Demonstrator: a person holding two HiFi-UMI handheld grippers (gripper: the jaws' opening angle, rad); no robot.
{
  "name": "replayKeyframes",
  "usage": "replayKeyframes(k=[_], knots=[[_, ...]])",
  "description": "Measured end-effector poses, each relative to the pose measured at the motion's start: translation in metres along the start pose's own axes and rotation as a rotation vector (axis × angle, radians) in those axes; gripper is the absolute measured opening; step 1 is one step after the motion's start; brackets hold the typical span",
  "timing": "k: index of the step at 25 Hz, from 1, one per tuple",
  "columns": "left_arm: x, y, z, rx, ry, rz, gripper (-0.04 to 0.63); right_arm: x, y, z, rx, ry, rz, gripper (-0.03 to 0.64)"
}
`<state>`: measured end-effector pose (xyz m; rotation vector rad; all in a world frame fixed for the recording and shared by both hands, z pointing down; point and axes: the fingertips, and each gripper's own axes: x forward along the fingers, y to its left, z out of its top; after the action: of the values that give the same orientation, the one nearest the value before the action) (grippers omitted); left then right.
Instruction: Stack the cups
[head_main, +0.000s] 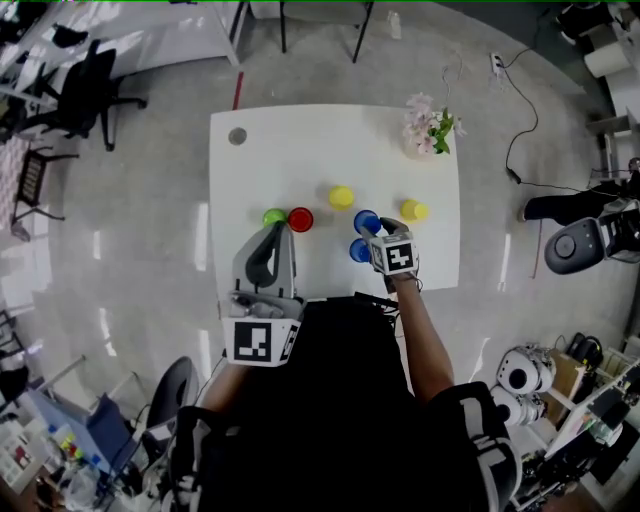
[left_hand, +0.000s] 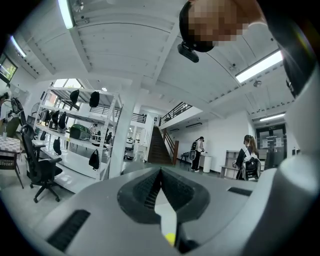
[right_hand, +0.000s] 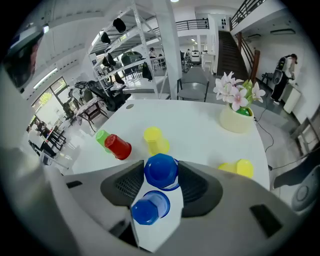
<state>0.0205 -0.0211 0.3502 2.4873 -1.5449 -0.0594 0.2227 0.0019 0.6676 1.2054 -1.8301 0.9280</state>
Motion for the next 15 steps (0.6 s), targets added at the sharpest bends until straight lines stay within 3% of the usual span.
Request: replayKeyframes(k=[15], knots=[[-0.025,0.038,0.01,-0.009,-0.025,0.034,0.021,0.028,0.061,0.024,-0.103,0.037,0.068,0.229]])
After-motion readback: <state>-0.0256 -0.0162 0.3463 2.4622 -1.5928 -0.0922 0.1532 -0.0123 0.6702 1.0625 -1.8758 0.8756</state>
